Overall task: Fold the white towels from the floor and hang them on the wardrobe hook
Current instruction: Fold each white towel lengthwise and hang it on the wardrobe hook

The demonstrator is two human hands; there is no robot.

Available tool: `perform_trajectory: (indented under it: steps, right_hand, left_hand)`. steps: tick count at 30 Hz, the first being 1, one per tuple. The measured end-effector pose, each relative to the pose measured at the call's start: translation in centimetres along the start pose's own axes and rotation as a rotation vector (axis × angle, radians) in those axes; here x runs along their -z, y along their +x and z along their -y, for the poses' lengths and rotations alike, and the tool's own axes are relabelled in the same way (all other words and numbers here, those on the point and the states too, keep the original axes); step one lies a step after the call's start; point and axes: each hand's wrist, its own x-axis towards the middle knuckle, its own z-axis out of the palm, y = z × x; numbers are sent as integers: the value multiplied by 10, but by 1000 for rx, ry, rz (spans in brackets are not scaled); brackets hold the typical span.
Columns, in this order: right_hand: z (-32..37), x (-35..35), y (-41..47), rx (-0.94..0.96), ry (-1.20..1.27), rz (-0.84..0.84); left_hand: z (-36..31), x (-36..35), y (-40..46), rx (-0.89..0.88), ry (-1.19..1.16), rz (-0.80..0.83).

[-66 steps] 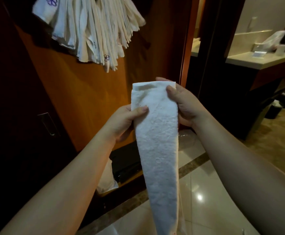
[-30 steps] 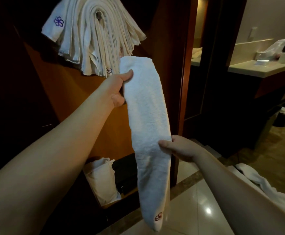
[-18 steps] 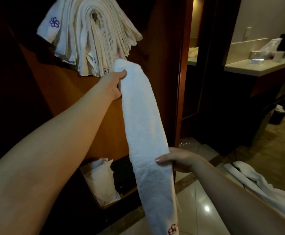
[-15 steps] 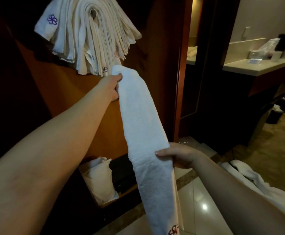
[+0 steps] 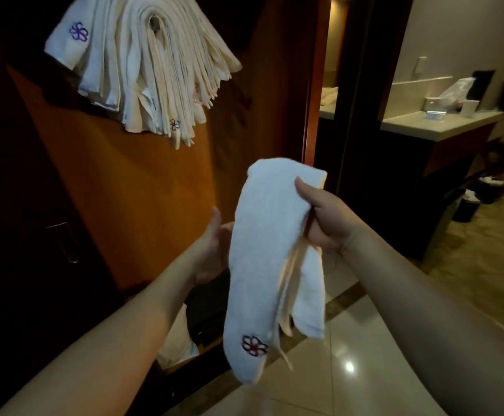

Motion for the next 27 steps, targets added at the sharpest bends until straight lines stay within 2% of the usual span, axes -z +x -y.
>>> perform_trajectory:
  steps: [4, 12, 17, 19, 21, 23, 24, 25, 27]
  right_hand:
    - [14, -4, 11, 86, -148, -88]
    - [44, -14, 22, 157, -236, -150]
    - [60, -39, 22, 177, -172, -123]
    - [68, -49, 24, 193, -171, -115]
    - [76, -59, 27, 221, -192, -98]
    - [84, -70, 31, 251, -245, -98]
    - [87, -77, 33, 268, -290, -98]
    - [89, -83, 36, 294, -334, -96]
    - [93, -98, 42, 349, -415, -81]
  left_hand:
    - [4, -1, -1, -72, 148, 93]
    - [4, 21, 5, -33, 138, 74]
    - [14, 28, 5, -22, 61, 54]
    - [10, 20, 2, -51, 97, -38]
    - [0, 3, -1, -145, 187, -307]
    - [-12, -17, -8, -329, 220, -637]
    - [-20, -27, -14, -411, 183, -693]
    - [-27, -38, -21, -481, 137, -662]
    - [-41, -63, -36, -560, 34, -454]
